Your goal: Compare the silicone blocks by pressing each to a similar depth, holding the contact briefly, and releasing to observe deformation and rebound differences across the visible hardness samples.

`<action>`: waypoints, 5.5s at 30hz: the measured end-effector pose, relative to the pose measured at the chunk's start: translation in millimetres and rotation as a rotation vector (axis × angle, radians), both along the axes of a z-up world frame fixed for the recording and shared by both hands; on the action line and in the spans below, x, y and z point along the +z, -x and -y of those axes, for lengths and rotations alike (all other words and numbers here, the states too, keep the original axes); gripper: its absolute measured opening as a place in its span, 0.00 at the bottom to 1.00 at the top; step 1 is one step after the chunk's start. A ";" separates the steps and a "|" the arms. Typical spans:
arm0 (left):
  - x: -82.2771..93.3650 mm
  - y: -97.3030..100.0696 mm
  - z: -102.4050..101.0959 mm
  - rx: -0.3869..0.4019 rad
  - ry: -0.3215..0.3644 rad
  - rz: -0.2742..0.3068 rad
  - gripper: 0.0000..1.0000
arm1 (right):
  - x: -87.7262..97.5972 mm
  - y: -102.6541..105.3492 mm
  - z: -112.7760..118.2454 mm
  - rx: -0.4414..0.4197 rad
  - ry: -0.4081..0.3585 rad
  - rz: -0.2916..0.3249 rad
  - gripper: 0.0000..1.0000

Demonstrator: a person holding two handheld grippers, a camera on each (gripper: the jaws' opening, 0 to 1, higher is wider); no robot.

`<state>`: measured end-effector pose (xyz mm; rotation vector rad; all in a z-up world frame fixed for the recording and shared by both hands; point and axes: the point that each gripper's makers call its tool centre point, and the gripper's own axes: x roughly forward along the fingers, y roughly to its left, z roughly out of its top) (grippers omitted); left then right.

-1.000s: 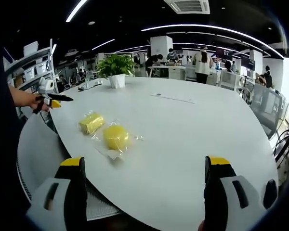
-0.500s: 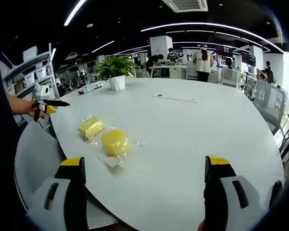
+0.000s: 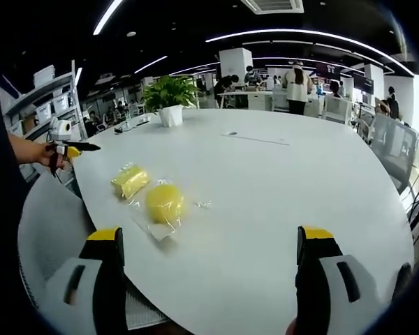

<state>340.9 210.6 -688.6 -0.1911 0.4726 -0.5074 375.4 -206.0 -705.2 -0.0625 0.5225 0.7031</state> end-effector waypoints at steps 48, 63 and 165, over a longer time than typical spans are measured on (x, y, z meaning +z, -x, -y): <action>0.8 -47.0 11.5 0.049 0.174 -0.196 0.95 | 0.4 0.7 -1.6 0.032 -0.022 -0.012 0.97; -38.7 -65.9 36.4 0.051 0.295 -0.385 0.80 | -2.9 3.5 2.0 0.012 -0.026 -0.025 0.97; 57.7 -112.1 93.8 -0.071 0.502 -0.255 0.00 | 13.6 3.2 -8.6 0.010 -0.073 0.002 0.97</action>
